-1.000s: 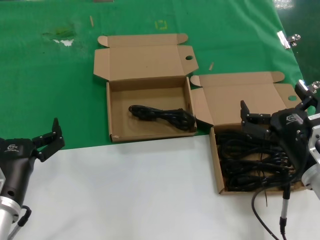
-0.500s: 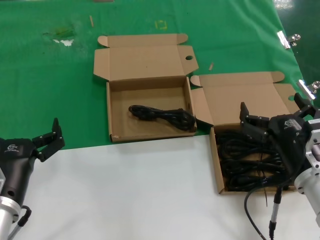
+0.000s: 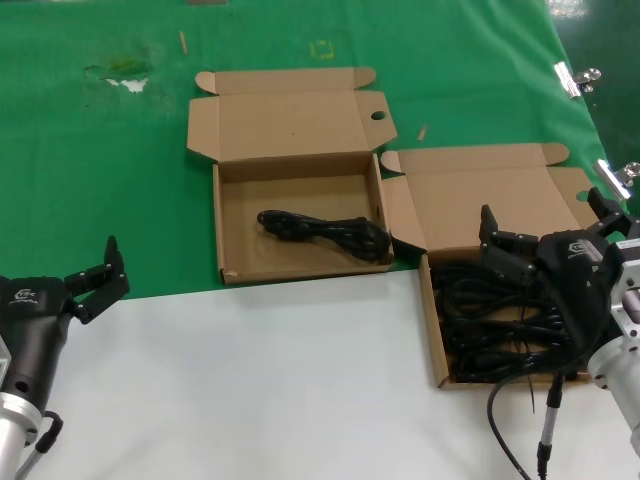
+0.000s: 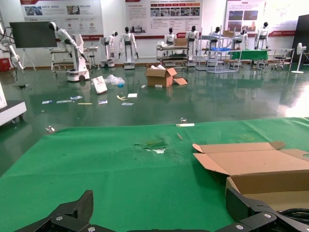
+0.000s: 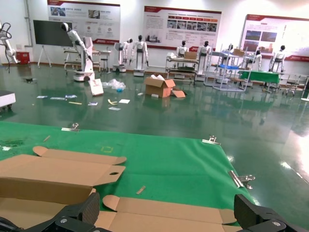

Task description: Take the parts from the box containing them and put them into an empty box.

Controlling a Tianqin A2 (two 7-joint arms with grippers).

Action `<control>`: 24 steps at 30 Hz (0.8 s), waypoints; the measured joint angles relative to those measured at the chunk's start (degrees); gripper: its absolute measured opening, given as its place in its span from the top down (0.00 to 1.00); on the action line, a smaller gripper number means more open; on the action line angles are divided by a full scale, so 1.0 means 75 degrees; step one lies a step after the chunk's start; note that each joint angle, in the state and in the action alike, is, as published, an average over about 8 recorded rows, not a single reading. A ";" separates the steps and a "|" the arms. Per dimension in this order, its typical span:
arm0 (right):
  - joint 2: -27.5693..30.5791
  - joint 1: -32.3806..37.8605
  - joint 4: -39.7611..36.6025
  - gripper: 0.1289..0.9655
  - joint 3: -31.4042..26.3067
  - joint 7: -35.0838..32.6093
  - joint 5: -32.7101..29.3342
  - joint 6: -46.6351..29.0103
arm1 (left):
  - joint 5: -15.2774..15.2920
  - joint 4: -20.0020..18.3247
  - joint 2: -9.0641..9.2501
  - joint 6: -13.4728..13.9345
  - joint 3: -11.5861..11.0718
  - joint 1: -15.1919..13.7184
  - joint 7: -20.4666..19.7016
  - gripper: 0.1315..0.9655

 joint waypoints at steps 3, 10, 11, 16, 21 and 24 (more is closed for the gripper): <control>0.0000 0.0000 0.0000 0.00 0.0000 0.0000 0.0000 0.0000 | 0.0000 0.0000 0.0000 0.0000 0.0000 0.0000 0.0000 0.00; 0.0000 0.0000 0.0000 0.00 0.0000 0.0000 0.0000 0.0000 | 0.0000 0.0000 0.0000 0.0000 0.0000 0.0000 0.0000 0.00; 0.0000 0.0000 0.0000 0.00 0.0000 0.0000 0.0000 0.0000 | 0.0000 0.0000 0.0000 0.0000 0.0000 0.0000 0.0000 0.00; 0.0000 0.0000 0.0000 0.00 0.0000 0.0000 0.0000 0.0000 | 0.0000 0.0000 0.0000 0.0000 0.0000 0.0000 0.0000 0.00; 0.0000 0.0000 0.0000 0.00 0.0000 0.0000 0.0000 0.0000 | 0.0000 0.0000 0.0000 0.0000 0.0000 0.0000 0.0000 0.00; 0.0000 0.0000 0.0000 0.00 0.0000 0.0000 0.0000 0.0000 | 0.0000 0.0000 0.0000 0.0000 0.0000 0.0000 0.0000 0.00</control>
